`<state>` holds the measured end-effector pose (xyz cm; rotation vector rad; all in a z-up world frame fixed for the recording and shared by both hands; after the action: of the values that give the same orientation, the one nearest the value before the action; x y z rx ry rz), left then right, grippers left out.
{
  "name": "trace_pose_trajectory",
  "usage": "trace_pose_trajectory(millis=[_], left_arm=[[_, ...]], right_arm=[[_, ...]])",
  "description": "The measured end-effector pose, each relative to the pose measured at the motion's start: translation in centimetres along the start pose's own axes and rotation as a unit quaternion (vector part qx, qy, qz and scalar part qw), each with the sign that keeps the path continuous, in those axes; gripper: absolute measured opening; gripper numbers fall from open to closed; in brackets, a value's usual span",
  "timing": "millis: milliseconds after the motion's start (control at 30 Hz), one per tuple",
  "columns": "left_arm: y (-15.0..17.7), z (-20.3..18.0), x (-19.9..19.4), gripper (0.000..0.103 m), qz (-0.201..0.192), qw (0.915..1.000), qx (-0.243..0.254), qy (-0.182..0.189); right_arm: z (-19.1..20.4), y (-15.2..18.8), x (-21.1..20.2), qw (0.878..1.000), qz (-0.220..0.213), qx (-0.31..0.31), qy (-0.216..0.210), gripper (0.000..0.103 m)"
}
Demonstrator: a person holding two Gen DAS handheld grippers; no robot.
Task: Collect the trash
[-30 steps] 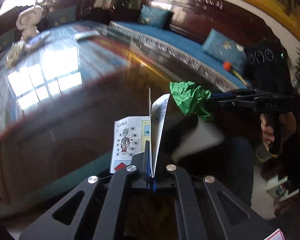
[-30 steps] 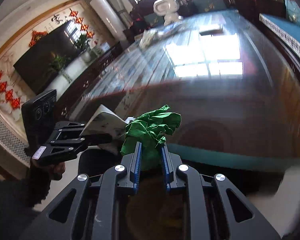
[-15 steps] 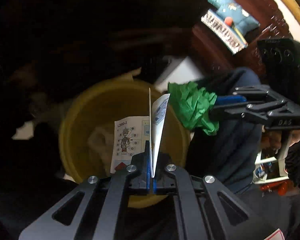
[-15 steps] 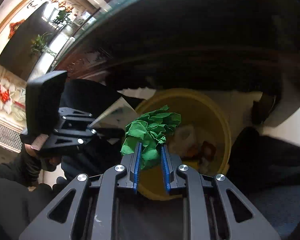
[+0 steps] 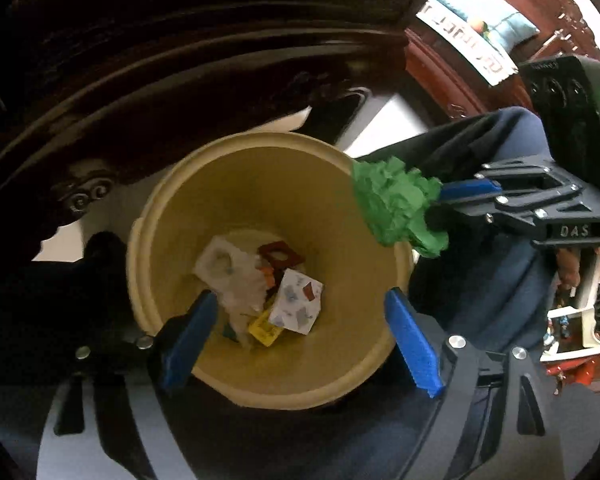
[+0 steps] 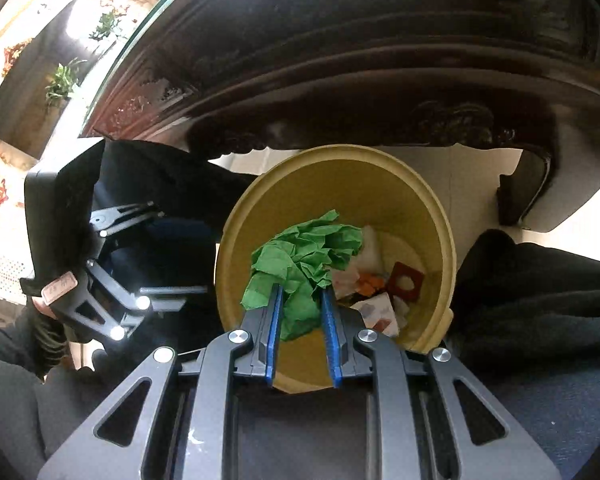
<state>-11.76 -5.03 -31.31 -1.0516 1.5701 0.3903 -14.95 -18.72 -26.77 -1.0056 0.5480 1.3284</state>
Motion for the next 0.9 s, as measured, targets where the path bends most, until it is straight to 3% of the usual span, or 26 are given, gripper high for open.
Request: trace_pose_trajectory(millis=[200,267,333,367,400,900], left_arm=[[0.1,1.8,-1.6,0.086,-0.007,0.9997,-0.012,-0.019],[-0.1,2.1,-2.1,0.086,-0.013,0.9995,-0.010,-0.026],[-0.4,2.3,-2.5,0.087,-0.018,0.9993,-0.011,-0.030],[-0.5,2.4,-2.6,0.087,-0.021,0.9992,-0.012,-0.033],[-0.5,2.5,-2.7,0.087,-0.023,0.9991,-0.012,-0.035],[-0.6,2.8,-1.8,0.087,-0.013,0.9990,-0.012,-0.040]], right_arm=[[0.4,-0.2,0.5,1.000,0.007,-0.007,-0.004,0.021],[0.4,-0.3,0.6,1.000,0.005,-0.010,-0.005,0.026],[0.7,-0.4,0.7,1.000,0.008,-0.014,-0.004,0.037],[0.8,-0.5,0.8,1.000,0.008,-0.016,-0.001,0.050],[0.9,-0.5,0.8,1.000,0.006,-0.017,0.003,0.055],[1.7,0.3,2.5,0.999,0.036,-0.026,0.002,0.055]])
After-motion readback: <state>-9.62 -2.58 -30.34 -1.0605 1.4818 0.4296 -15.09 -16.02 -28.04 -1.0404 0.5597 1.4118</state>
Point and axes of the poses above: each gripper's, at about its wrist camera, not at the fingertips, and x roughly the way its jaws point, z to its left, y to its underside, the point moved 5 cm from there along x, roughly the way its jaws point, and after that the axes turned 1 degree about z, right-handed, at the moved point
